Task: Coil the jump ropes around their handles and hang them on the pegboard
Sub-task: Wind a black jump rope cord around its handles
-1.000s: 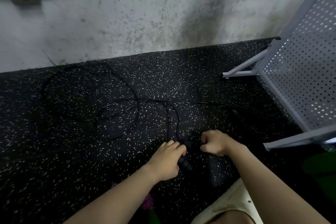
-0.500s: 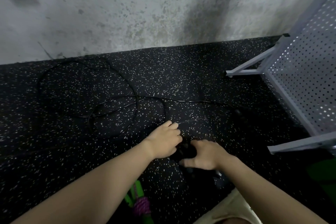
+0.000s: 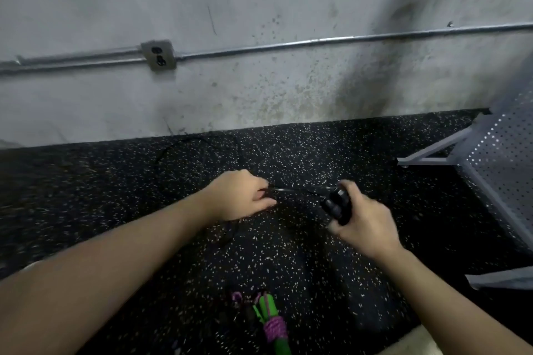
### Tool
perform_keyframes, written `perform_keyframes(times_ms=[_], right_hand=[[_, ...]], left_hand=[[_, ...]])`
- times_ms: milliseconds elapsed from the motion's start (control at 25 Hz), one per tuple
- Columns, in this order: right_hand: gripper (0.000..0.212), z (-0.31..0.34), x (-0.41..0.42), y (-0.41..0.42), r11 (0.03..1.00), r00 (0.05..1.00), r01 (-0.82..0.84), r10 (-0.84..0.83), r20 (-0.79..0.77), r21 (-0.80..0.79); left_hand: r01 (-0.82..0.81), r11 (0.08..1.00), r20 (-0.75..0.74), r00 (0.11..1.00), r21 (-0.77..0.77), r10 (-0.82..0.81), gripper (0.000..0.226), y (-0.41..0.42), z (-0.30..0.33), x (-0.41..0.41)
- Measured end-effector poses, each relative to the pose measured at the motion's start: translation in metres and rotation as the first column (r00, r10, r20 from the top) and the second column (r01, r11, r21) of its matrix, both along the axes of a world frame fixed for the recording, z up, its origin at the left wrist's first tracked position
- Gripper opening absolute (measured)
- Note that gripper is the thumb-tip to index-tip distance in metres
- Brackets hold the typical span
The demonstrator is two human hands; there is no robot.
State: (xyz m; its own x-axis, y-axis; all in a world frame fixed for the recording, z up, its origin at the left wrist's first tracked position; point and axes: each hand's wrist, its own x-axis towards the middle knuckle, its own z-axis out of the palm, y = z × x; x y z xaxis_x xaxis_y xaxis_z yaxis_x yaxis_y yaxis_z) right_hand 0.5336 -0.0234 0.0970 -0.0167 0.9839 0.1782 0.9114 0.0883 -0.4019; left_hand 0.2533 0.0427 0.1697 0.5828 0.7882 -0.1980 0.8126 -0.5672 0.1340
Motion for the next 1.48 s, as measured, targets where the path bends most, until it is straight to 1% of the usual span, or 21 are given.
perform_keyframes(times_ms=[80,120,160,200,240,440,560,600,640,680,760,800,880,960,1000,1120,1200,1360,1480], right_hand=[[0.066,0.049,0.002,0.001,0.994,0.994,0.102,-0.101,-0.034,0.046],[0.061,0.072,0.004,0.000,0.988,0.990,0.136,-0.134,-0.042,0.066],[0.058,0.094,0.002,-0.003,0.985,0.989,0.146,-0.144,-0.030,0.092],[0.056,0.115,0.000,-0.007,0.983,0.990,0.141,-0.142,-0.004,0.117],[0.056,0.134,-0.005,-0.014,0.980,0.990,0.135,-0.138,0.013,0.146],[0.062,0.216,-0.027,-0.047,0.948,0.982,0.186,-0.173,-0.071,0.258],[0.056,0.249,-0.040,-0.073,0.942,0.979,0.200,-0.180,-0.098,0.268],[0.055,0.256,-0.043,-0.080,0.947,0.979,0.195,-0.173,-0.107,0.255],[0.055,0.264,-0.047,-0.089,0.951,0.978,0.186,-0.155,-0.136,0.248],[0.053,0.270,-0.051,-0.096,0.956,0.974,0.175,-0.132,-0.185,0.238],[0.047,0.279,-0.064,-0.110,0.972,0.955,0.130,-0.070,-0.290,0.193],[0.045,0.281,-0.073,-0.117,0.984,0.942,0.090,-0.034,-0.335,0.154],[0.043,0.284,-0.096,-0.131,0.997,0.899,-0.041,0.065,-0.433,0.065],[0.039,0.282,-0.125,-0.144,0.976,0.792,-0.216,0.167,-0.587,-0.014],[0.037,0.281,-0.141,-0.147,0.962,0.747,-0.271,0.192,-0.636,-0.028],[0.034,0.283,-0.189,-0.154,0.928,0.654,-0.372,0.251,-0.713,-0.015],[0.032,0.289,-0.211,-0.158,0.896,0.587,-0.444,0.276,-0.761,-0.018],[0.037,0.312,-0.227,-0.159,0.875,0.426,-0.482,0.181,-0.887,-0.053],[0.035,0.333,-0.234,-0.146,0.853,0.316,-0.521,0.170,-0.934,-0.021]], left_hand=[[-0.142,0.982,0.044,0.988,-0.126,0.148,0.035,0.001,0.036,-0.046],[-0.204,0.965,0.104,0.969,-0.167,0.223,0.035,0.000,0.050,-0.068],[-0.247,0.953,0.166,0.947,-0.176,0.276,0.035,-0.003,0.064,-0.090],[-0.277,0.946,0.209,0.928,-0.169,0.309,0.036,-0.008,0.074,-0.108],[-0.304,0.940,0.217,0.918,-0.157,0.333,0.036,-0.015,0.084,-0.124],[-0.357,0.933,0.091,0.929,-0.037,0.359,0.034,-0.050,0.123,-0.167],[-0.383,0.923,0.066,0.923,0.044,0.380,0.034,-0.075,0.150,-0.183],[-0.402,0.912,0.086,0.914,0.082,0.396,0.033,-0.081,0.160,-0.187],[-0.431,0.896,0.139,0.899,0.110,0.415,0.032,-0.086,0.170,-0.190],[-0.462,0.881,0.241,0.871,0.099,0.429,0.031,-0.090,0.181,-0.191],[-0.479,0.878,0.492,0.764,-0.001,0.417,0.032,-0.098,0.206,-0.187],[-0.461,0.886,0.581,0.710,-0.043,0.398,0.033,-0.104,0.221,-0.182],[-0.413,0.907,0.697,0.625,-0.086,0.351,0.036,-0.116,0.253,-0.170],[-0.368,0.921,0.791,0.521,-0.130,0.320,0.037,-0.127,0.279,-0.158],[-0.345,0.925,0.828,0.464,-0.157,0.314,0.036,-0.131,0.290,-0.152],[-0.272,0.938,0.903,0.310,-0.215,0.297,0.034,-0.147,0.316,-0.138],[-0.239,0.945,0.936,0.216,-0.225,0.278,0.035,-0.158,0.329,-0.134],[-0.237,0.945,0.966,0.067,-0.227,0.249,0.036,-0.170,0.346,-0.143],[-0.202,0.939,0.958,-0.123,-0.280,0.259,0.037,-0.166,0.350,-0.158]])
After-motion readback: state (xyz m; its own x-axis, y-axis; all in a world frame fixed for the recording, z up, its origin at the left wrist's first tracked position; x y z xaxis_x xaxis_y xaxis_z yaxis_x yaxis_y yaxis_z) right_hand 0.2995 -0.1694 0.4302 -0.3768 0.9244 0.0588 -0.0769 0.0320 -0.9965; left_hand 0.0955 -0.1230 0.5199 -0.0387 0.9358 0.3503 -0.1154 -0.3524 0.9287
